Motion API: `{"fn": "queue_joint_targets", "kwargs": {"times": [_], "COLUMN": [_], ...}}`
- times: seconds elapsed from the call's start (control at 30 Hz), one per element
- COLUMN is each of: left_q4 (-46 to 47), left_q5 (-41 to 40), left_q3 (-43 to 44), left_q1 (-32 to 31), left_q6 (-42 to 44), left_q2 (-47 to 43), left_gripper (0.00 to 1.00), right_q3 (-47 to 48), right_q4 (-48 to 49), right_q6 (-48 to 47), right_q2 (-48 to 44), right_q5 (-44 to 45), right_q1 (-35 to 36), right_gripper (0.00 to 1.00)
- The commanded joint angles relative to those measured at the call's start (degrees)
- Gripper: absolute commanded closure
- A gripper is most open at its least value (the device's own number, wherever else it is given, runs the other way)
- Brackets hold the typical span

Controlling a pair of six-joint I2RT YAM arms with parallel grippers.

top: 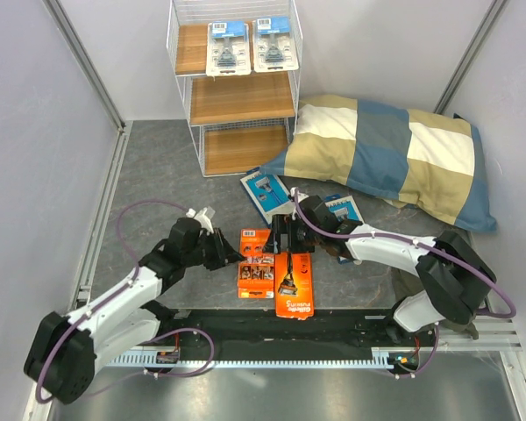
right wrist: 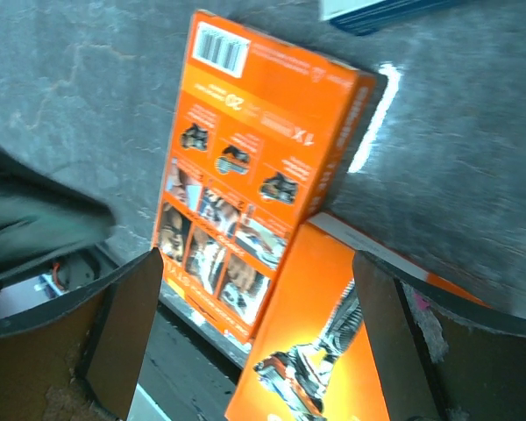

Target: Place and organize the shaving razors onto the shelf

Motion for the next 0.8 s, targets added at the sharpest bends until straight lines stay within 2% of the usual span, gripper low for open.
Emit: {"fn": "queue_joint_targets", "kwargs": {"times": [0.0,0.07,0.13,0.27,0.37,0.43,0.57,0.77], "left_q4": [1.33,1.60,2.30,5.72,8.87,9.94,11.00,13.55], "left_q5": [2.81,2.99,2.73,1.50,-0.26,-1.92,-4.39,-5.88], "left_q3": [-1.46,-1.63,-1.63,-1.37,0.64,2.05,7.14,10.40], "left_q1": [-1.76,-3.60,-5.10,-10.97,-15.63,-18.19,-24.87,-29.10], "left_q6": [2.03,1.85,1.33,-0.61,-1.84,-2.28,-2.81,-6.67], "left_q2": [-6.15,-6.25,-5.02,-0.72,4.11,7.01,16.83,25.73], "left_gripper": [0.63,0.54,0.50,0.30,0.26,0.28,0.40,0.45], "right_q3": [-1.00,-1.36,-2.06,-2.85,-3.12,-3.12,-2.94,-3.03], "right_q4": [-3.58,-4.80,-5.51,-6.57,-6.92,-7.18,-7.62,-8.42], "right_q6": [-2.58,-3.20,-3.46,-3.90,-4.17,-4.25,-4.61,-5.22], "right_q2": [-3.20,-4.17,-4.96,-5.75,-6.11,-6.37,-6.72,-7.77], "right_q5": [3.13,3.66,4.18,4.54,4.54,4.54,4.54,4.54], "right_q1": [-1.46,-2.25,-2.78,-4.19,-4.89,-5.16,-5.86,-6.65], "right_gripper": [0.02,0.02,0.02,0.02,0.02,0.02,0.02,0.02]}}
